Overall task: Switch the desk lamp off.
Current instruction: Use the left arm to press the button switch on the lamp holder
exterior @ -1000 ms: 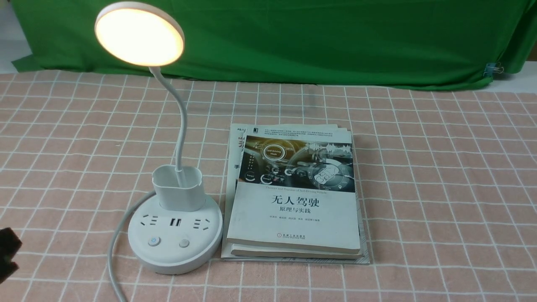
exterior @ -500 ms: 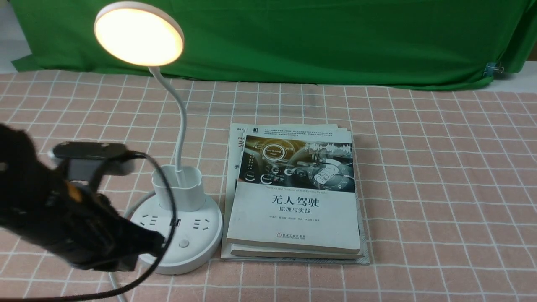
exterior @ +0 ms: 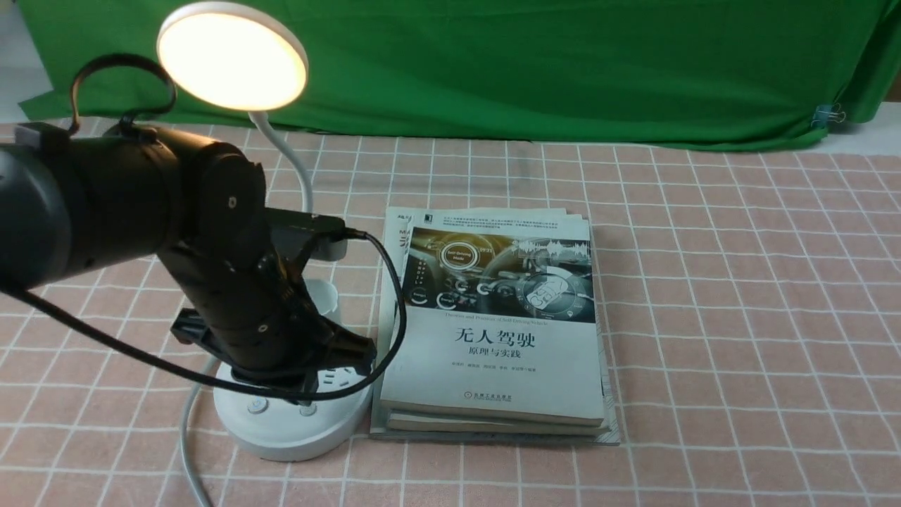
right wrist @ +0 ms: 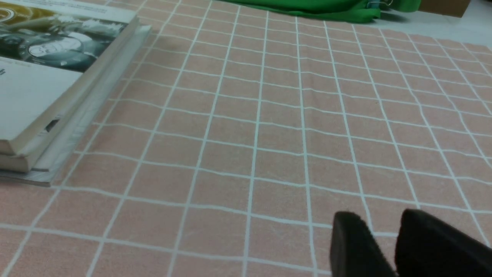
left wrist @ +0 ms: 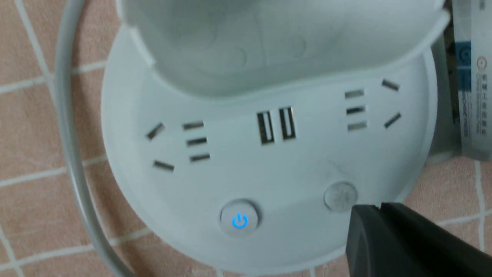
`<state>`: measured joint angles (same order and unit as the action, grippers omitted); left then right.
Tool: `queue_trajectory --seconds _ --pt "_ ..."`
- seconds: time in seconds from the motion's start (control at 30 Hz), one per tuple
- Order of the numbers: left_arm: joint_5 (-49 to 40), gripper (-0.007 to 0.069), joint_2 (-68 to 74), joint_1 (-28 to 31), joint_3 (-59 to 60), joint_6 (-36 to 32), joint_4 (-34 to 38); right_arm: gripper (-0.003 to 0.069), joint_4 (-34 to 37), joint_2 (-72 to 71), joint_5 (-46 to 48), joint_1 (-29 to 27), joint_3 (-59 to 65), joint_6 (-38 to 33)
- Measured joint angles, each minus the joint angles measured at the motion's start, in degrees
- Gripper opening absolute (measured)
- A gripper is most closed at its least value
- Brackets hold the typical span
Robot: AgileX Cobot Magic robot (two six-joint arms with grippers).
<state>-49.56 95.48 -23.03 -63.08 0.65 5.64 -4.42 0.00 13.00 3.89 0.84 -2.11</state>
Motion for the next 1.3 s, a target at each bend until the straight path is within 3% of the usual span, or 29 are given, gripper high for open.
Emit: queue_trajectory --seconds 1.3 --pt "0.74 0.0005 5.17 0.00 -0.95 0.62 -0.80 0.0240 0.00 0.00 0.00 0.00 0.00 0.00"
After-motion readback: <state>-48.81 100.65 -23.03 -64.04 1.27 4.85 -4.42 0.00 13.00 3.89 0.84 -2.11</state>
